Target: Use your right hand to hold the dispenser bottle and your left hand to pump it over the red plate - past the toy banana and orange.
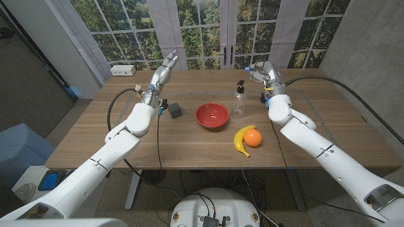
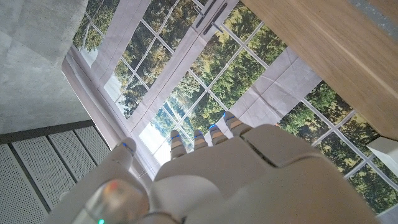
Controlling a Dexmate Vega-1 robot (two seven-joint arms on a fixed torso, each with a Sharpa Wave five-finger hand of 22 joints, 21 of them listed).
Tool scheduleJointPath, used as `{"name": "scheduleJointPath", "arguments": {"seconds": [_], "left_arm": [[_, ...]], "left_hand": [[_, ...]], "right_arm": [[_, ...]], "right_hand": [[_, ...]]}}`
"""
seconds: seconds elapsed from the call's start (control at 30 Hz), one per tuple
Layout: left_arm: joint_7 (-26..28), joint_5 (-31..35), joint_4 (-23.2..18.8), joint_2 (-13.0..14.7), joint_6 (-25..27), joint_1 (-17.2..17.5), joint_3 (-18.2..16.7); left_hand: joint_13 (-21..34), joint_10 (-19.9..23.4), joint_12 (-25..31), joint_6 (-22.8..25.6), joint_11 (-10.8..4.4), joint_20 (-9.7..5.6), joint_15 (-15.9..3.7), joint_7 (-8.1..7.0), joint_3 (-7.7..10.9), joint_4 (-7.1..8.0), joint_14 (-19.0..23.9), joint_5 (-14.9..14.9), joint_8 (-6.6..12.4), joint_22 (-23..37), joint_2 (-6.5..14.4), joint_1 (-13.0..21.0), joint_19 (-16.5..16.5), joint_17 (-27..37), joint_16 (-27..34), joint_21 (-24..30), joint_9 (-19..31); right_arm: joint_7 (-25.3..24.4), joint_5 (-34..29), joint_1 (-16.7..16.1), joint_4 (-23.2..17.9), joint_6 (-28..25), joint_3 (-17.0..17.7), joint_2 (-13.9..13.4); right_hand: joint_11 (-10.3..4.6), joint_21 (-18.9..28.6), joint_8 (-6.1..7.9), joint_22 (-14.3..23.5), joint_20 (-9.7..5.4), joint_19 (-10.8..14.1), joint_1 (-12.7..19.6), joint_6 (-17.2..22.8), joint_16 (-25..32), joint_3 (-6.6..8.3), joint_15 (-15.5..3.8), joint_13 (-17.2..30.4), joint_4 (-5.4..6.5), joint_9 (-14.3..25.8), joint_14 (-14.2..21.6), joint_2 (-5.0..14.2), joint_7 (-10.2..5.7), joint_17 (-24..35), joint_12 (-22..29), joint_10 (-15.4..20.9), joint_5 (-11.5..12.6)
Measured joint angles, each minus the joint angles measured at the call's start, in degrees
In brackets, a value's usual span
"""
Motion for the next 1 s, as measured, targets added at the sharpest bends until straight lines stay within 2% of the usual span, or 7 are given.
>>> {"name": "scheduleJointPath", "arguments": {"seconds": [0.03,0.27,0.5,0.6,0.8,0.9,1.0], "left_arm": [[-0.01,-0.03,0.0,0.0,0.0,0.0,0.0],[-0.23,-0.67,0.24,0.0,0.0,-0.02,0.0],[-0.88,-1.82,0.61,-0.01,-0.56,-0.08,0.0],[-1.45,-2.85,0.91,-0.06,-1.05,-0.09,-0.03],[-3.27,-6.46,1.7,-0.23,-1.99,-0.09,-0.54],[-4.3,-8.46,2.2,-0.34,-2.52,-0.06,-0.86],[-5.47,-10.46,3.17,-0.63,-3.27,-0.06,-1.11]], "left_hand": [[0.0,0.0,0.0,0.0,0.0,0.0,0.0,0.0,0.0,0.0,0.0,0.0,0.0,0.0,0.0,0.0,0.0,0.0,0.0,0.0,0.0],[0.0,0.0,0.0,0.0,0.0,0.0,0.0,0.0,0.0,0.0,0.0,0.0,0.0,0.0,0.0,0.0,0.0,0.0,0.0,0.0,0.12],[0.01,0.0,0.0,0.22,0.0,-0.24,0.0,0.22,0.0,0.0,0.0,0.0,0.0,0.0,-0.23,0.23,0.24,0.0,0.0,0.0,0.13],[0.01,0.0,0.0,0.31,0.0,0.0,-0.21,0.58,0.0,0.0,0.21,0.0,0.0,0.0,-0.23,0.23,0.62,0.0,0.0,0.0,0.13],[0.01,0.51,0.0,0.08,0.1,-0.09,-0.1,2.84,0.12,-0.11,0.72,0.0,0.0,0.0,-0.23,0.23,1.52,0.0,0.0,0.35,-0.03],[0.01,1.33,0.0,0.34,0.5,-0.31,-0.1,4.68,0.24,-0.23,1.16,0.0,0.0,0.05,0.16,0.61,2.42,0.0,0.0,0.57,-0.03],[0.01,2.19,0.04,1.46,0.89,-0.76,-0.05,6.39,1.26,1.14,1.87,0.59,0.0,0.13,0.34,0.42,3.45,0.07,0.0,0.78,0.11]], "right_arm": [[0.0,0.0,-0.01,0.01,0.0,0.01,0.01],[-0.75,3.55,-0.77,1.52,2.86,1.51,0.53],[0.5,7.73,-1.23,3.26,5.89,2.98,0.84],[1.7,9.97,-1.41,4.13,7.59,3.68,0.83],[4.06,14.77,-1.87,6.21,11.28,5.11,1.01],[5.36,17.42,-2.09,7.75,13.38,5.92,1.4],[7.45,20.91,-2.22,9.83,16.58,6.73,2.1]], "right_hand": [[0.27,-0.7,-0.49,-0.21,0.02,-0.75,-0.95,-0.86,-0.93,0.38,0.21,-0.31,0.38,0.01,-1.33,0.9,0.08,-0.63,-0.28,-1.15,0.16],[2.13,-5.22,-3.5,-0.27,-0.04,-2.04,-12.65,-8.8,-5.13,0.65,4.65,-2.42,3.37,0.27,-12.56,-0.14,1.01,-3.57,-1.08,-10.39,0.95],[2.83,-10.3,-3.61,-0.53,-0.04,-2.04,-22.32,-14.72,-6.08,0.62,8.06,-4.48,5.9,-0.33,-23.85,-0.18,0.83,-6.98,-1.08,-17.02,1.14],[3.77,-12.65,-3.61,-0.53,-0.03,-2.04,-26.22,-16.97,-6.08,0.23,8.99,-5.44,6.91,-0.66,-28.01,-0.11,1.25,-8.45,-1.08,-19.78,1.14],[5.15,-16.03,-4.0,-0.53,-0.02,-2.06,-31.58,-20.54,-6.07,-0.56,9.61,-6.99,8.02,-1.22,-32.91,-0.22,2.58,-10.25,-1.08,-23.76,1.14],[5.64,-17.36,-4.22,-0.52,0.27,-2.75,-33.88,-22.49,-6.07,-1.17,9.75,-7.61,8.64,-1.48,-34.58,-0.4,3.08,-10.85,-1.08,-25.1,1.14],[6.45,-19.08,-4.22,-0.52,0.08,-3.39,-37.72,-24.05,-5.79,-2.15,10.02,-8.54,10.28,-1.73,-36.19,-0.42,4.03,-11.74,-1.08,-26.3,0.42]]}}
